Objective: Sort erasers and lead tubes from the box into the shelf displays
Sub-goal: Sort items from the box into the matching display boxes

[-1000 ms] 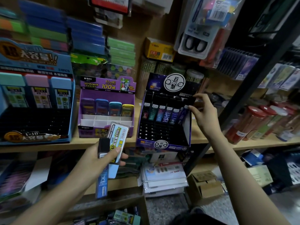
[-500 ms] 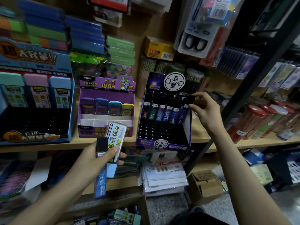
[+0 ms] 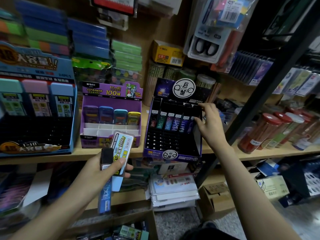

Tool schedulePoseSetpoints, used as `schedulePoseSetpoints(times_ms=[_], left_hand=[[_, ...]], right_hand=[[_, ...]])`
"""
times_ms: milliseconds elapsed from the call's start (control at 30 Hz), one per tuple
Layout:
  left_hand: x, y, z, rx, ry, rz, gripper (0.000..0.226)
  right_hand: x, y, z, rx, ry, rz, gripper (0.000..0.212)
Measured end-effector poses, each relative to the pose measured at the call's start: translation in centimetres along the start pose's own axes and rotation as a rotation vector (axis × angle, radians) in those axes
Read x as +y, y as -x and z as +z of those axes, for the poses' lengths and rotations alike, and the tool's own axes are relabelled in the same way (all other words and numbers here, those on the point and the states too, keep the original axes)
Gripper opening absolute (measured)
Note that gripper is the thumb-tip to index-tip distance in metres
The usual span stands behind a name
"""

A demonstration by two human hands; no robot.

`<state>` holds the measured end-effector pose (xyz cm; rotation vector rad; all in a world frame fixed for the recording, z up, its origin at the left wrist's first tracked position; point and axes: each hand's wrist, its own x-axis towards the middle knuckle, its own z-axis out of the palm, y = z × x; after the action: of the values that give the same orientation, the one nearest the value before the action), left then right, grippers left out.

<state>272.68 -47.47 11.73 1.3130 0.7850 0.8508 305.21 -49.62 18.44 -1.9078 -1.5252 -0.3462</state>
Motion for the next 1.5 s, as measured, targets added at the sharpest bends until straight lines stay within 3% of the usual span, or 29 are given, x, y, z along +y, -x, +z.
schedulePoseSetpoints(times_ms=[233, 300, 367, 500, 600, 733, 1000, 1133, 1233, 1333, 1500], left_hand=[[0.6, 0.2, 0.2, 0.01, 0.011, 0.017, 0.032], [1.0, 0.4, 0.4, 0.019, 0.023, 0.036, 0.025], [1.4, 0.6, 0.5, 0.026, 0.046, 0.046, 0.019], [2.1, 0.7, 0.8, 0.037, 0.087, 0.044, 0.014], [2.3, 0.8, 0.8, 0.028, 0.096, 0.045, 0.014], [2.2, 0.9, 0.0, 0.061, 0.037, 0.064, 0.013], [3.1, 1.1, -3.5, 0.153, 0.186, 0.12, 0.019], [4.0, 1.6, -5.0, 0.287, 0.287, 0.146, 0.015], [4.5, 2.3, -7.6, 0.415, 0.285, 0.165, 0.009], [5.1, 3.2, -10.3, 0.494, 0.137, 0.206, 0.005], [5.3, 5.1, -13.5, 0.434, -0.198, 0.253, 0.006]], right_hand=[[-1.3, -0.1, -0.5, 0.031, 0.173, -0.05, 0.041], [-3.6, 0.0, -0.7, 0.092, 0.114, -0.075, 0.034], [-7.1, 0.6, -0.6, 0.075, -0.1, -0.067, 0.024], [-14.6, 3.4, 0.2, -0.476, -0.633, 0.144, 0.011], [-17.5, 5.4, 1.1, -0.642, -0.914, 0.303, 0.012], [-18.5, 5.5, 0.9, -0.645, -1.13, 0.432, 0.012], [-19.1, 4.2, 2.2, -0.347, -1.334, 0.625, 0.006], [-20.3, 5.5, 3.9, -0.455, -1.489, 0.728, 0.001], [-21.4, 7.0, 5.2, -0.637, -1.4, 0.652, 0.005], [-22.6, 7.6, 6.0, -0.775, -1.16, 0.455, 0.017], [-25.9, 5.4, 6.0, -0.592, -0.656, -0.084, 0.018]])
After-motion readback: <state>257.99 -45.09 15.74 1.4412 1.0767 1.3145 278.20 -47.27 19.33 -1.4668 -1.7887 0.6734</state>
